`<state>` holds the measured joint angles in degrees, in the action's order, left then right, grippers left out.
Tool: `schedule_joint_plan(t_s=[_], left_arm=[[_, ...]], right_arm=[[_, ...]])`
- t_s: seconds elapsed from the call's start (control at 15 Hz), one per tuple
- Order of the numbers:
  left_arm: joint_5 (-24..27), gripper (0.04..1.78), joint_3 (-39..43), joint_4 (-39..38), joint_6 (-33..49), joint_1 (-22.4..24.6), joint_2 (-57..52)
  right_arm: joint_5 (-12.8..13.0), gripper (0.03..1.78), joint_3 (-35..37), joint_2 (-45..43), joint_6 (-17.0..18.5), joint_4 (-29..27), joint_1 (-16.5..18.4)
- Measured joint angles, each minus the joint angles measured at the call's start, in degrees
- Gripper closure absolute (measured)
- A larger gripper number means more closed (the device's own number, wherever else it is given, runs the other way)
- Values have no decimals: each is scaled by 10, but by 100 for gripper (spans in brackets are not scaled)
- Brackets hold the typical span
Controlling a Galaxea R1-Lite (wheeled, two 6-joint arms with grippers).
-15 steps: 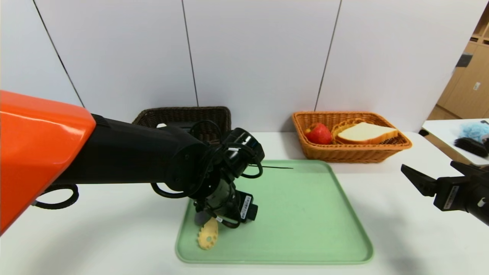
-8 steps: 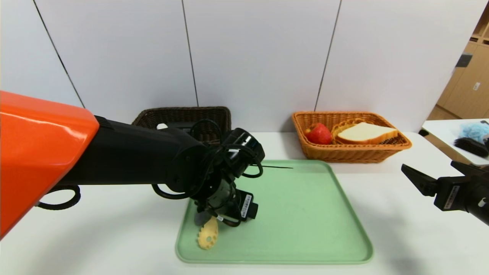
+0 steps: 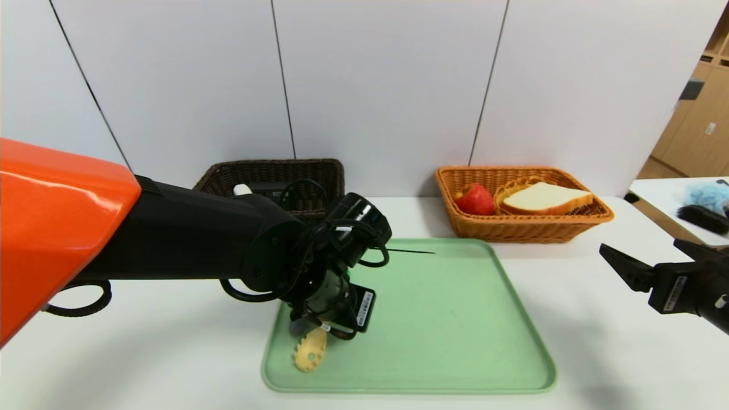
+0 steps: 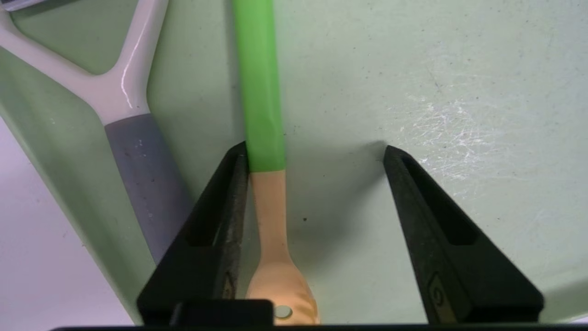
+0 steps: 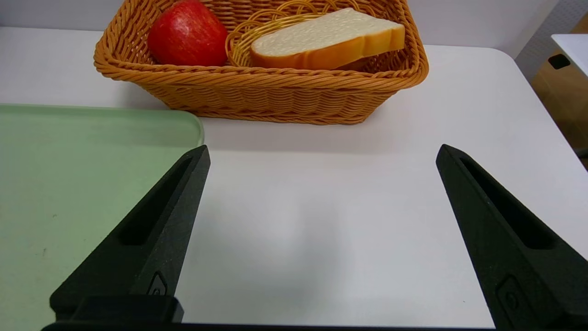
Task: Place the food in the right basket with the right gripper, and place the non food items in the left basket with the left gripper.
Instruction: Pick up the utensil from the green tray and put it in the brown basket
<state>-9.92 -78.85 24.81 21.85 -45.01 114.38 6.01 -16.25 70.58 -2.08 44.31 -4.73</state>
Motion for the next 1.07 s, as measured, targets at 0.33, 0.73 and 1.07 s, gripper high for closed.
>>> schedule_joint_plan(t_s=[0.33, 0.73, 1.07], left_arm=[[0, 170, 1, 0, -4, -1, -1], [-9, 170, -4, 1, -4, -1, -3], [-9, 170, -52, -2, -38, 1, -59]], right_arm=[[0, 11, 1, 0, 0, 0, 1], [-1, 11, -1, 0, -1, 0, 2], [-1, 11, -1, 3, 1, 0, 4]])
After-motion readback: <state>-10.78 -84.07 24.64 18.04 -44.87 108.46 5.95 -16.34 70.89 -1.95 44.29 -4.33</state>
